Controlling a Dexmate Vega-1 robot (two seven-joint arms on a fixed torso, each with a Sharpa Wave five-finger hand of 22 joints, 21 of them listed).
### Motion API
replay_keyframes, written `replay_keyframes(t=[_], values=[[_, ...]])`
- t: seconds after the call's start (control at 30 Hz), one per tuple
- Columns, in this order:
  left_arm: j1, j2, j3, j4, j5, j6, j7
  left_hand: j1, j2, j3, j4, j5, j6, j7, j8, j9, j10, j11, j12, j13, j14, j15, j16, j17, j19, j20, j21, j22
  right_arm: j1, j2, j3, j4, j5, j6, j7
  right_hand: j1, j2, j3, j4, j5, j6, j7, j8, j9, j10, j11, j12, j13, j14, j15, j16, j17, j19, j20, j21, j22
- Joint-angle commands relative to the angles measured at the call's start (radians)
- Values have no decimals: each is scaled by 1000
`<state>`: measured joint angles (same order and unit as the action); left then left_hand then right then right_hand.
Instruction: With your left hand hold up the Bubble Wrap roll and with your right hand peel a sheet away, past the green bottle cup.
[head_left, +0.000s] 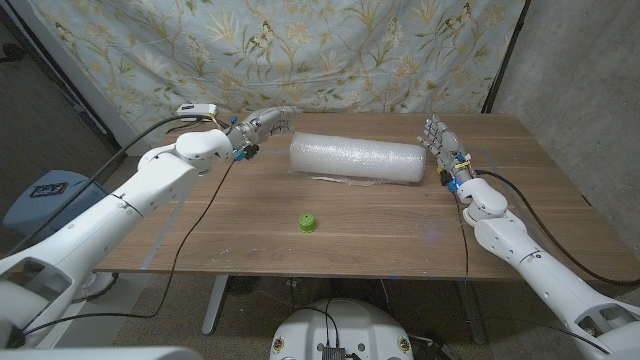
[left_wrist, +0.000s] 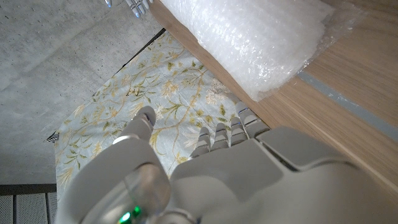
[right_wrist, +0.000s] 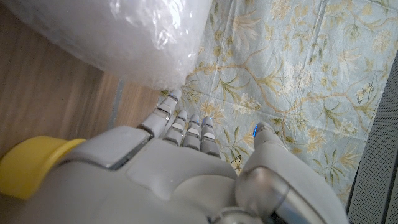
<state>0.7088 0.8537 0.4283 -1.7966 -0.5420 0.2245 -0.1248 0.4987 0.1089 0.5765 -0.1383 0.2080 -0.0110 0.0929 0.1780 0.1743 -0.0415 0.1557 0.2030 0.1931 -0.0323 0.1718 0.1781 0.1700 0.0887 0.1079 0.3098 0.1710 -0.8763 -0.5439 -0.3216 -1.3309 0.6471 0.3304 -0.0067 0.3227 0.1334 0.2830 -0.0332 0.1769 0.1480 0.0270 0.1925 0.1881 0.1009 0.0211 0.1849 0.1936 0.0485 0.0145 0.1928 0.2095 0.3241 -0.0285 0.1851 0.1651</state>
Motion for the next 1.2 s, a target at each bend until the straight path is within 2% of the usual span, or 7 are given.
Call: replay_keyframes(t=[0.03,0.23,0.5,0.77,0.87,0.93,1.2], values=[[-24,45,-3,-76,14,78,3,6,-4,1,-6,8,-9,1,3,4,-9,5,-1,4,-8,3,-1,3,-4,5,-7,1,1,-5,6,7,8,-1,10,3,-2,4,-6,2,-3,-1,2,6,-3,3,7,1,0,1,9,0,-1,5,4,6],[-112,23,49,-46,67,105,-36,6,-2,-1,-7,8,-9,2,3,4,-6,3,1,4,-8,3,0,3,-3,7,-9,2,6,-5,7,14,10,-3,12,3,-2,4,-7,2,-4,-2,2,6,-3,1,7,1,-1,0,9,0,-3,6,4,6],[-251,-14,136,16,152,126,-138,9,1,-2,-9,9,-14,3,2,5,-6,1,2,4,-8,3,2,4,-2,9,-13,2,11,-2,12,23,14,3,13,1,-1,3,-8,2,-5,-2,2,6,-5,3,7,1,-1,2,10,0,-4,8,4,6],[-348,-46,200,79,218,119,-238,17,4,-3,-16,11,-21,-1,2,5,-5,-6,4,5,-8,-2,2,4,0,5,-21,2,11,-1,18,28,16,8,7,0,-1,3,-10,2,-6,-2,2,6,-6,1,7,1,-2,3,10,0,-4,12,5,6],[-384,-54,229,95,258,108,-278,25,4,-5,-21,11,-41,2,-1,5,-28,5,-2,7,-30,7,-3,4,-18,12,-37,2,11,-1,19,28,15,11,7,0,-1,3,-10,1,-7,-2,2,6,-7,4,7,1,-2,4,11,0,-4,12,5,6],[-408,-61,244,110,277,97,-308,30,-1,-6,-26,10,-42,-8,1,5,-35,-6,-3,7,-34,-4,-3,4,-19,3,-42,2,12,-1,19,28,15,13,7,-1,-1,3,-10,1,-7,-2,2,6,-7,4,7,1,-3,3,11,0,-5,12,5,6],[-470,-87,285,146,342,81,-380,49,-20,-11,-37,7,-78,-4,-2,5,-67,-8,-8,8,-63,4,-5,5,-40,5,-65,2,12,-1,22,26,12,19,3,-2,-1,3,-11,1,-8,-2,2,6,-10,5,7,1,-4,4,11,0,-6,12,5,6]])
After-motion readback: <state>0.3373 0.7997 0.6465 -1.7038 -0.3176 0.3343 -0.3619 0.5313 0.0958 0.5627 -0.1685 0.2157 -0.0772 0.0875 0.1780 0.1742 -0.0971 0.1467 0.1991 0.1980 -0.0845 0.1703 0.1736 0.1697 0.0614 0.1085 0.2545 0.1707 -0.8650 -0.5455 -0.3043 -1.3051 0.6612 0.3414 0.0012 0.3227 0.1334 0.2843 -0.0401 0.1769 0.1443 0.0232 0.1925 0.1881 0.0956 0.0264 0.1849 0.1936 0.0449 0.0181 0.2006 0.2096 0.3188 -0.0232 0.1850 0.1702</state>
